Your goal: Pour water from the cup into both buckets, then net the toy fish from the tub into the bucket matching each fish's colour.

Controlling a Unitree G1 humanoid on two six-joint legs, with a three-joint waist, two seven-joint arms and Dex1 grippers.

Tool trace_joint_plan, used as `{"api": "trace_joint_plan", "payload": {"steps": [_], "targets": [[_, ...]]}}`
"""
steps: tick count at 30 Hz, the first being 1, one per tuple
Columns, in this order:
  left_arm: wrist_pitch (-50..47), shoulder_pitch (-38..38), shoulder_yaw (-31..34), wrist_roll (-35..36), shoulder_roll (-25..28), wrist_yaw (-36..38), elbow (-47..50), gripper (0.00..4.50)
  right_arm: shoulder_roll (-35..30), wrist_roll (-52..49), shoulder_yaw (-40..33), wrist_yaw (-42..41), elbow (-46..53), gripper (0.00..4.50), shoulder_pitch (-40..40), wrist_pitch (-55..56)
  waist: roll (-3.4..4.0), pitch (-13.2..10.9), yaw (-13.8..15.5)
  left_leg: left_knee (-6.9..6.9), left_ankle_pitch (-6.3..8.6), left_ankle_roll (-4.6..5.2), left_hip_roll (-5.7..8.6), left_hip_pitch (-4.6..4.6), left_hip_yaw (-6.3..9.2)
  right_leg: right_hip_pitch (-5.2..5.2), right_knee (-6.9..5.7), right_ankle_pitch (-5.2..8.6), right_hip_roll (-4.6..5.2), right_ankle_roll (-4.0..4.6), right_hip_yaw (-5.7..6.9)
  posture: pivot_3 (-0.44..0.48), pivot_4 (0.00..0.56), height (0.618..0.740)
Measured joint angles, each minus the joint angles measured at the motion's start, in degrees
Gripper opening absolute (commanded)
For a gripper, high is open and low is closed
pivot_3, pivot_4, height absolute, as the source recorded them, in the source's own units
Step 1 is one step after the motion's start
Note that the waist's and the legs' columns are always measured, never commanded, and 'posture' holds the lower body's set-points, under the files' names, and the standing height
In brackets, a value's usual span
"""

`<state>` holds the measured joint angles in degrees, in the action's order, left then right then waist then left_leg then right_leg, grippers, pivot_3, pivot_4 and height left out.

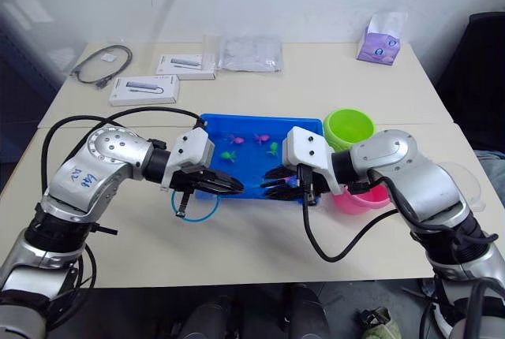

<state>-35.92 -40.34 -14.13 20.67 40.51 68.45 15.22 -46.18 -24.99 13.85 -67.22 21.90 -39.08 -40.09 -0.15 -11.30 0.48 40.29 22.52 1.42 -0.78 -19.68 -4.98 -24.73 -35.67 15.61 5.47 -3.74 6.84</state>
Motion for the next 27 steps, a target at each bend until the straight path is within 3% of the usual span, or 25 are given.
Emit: {"api": "trace_joint_plan", "payload": {"steps": [9, 12, 15, 25, 27], "targets": [[0.4, 0.0, 0.0, 0.6, 0.0, 0.0, 0.1, 0.00, 0.2, 0.4, 0.0, -0.1, 0.0, 2.59, 0.0, 0.0, 0.00, 0.0, 0.1, 0.02, 0.00, 0.00, 0.00, 0.00, 0.00, 0.00, -0.02, 0.00, 0.00, 0.00, 0.00, 0.000, 0.150, 0.740], [0.5, 0.0, 0.0, 0.6, 0.0, -0.1, 0.1, 0.00, 0.6, 0.3, 0.0, -0.1, 0.0, 1.67, 0.0, 0.0, 0.00, 0.0, 0.1, 0.02, 0.00, 0.00, 0.00, 0.00, 0.00, 0.00, -0.02, 0.00, -0.01, 0.00, 0.00, 0.000, 0.150, 0.740], [0.8, 0.0, 0.1, 0.4, 0.0, -0.3, 0.1, 0.00, 0.9, 0.1, 0.0, -0.5, 0.0, 0.08, 0.0, -0.1, 0.00, 0.0, 0.2, 0.03, 0.00, 0.00, 0.00, 0.00, 0.00, 0.00, -0.02, 0.00, -0.01, 0.00, 0.00, 0.000, 0.150, 0.740], [1.5, 0.0, 0.2, 0.1, 0.1, -0.2, -0.3, 0.00, 1.1, -0.3, 0.1, -0.7, 0.1, 0.03, -0.1, -0.4, 0.00, 0.0, 0.4, 0.04, 0.00, 0.00, 0.00, 0.00, 0.00, 0.00, -0.03, 0.00, -0.01, 0.00, 0.00, 0.000, 0.150, 0.740], [1.3, 0.0, 0.2, 0.2, 0.1, -0.2, -0.4, 0.67, 1.1, -0.4, 0.1, -0.6, 0.2, 0.00, -0.1, -0.5, 0.00, 0.0, 0.4, 0.04, 0.00, 0.00, 0.00, 0.00, 0.00, 0.00, -0.03, 0.00, -0.02, 0.00, 0.00, 0.000, 0.150, 0.740]]}}
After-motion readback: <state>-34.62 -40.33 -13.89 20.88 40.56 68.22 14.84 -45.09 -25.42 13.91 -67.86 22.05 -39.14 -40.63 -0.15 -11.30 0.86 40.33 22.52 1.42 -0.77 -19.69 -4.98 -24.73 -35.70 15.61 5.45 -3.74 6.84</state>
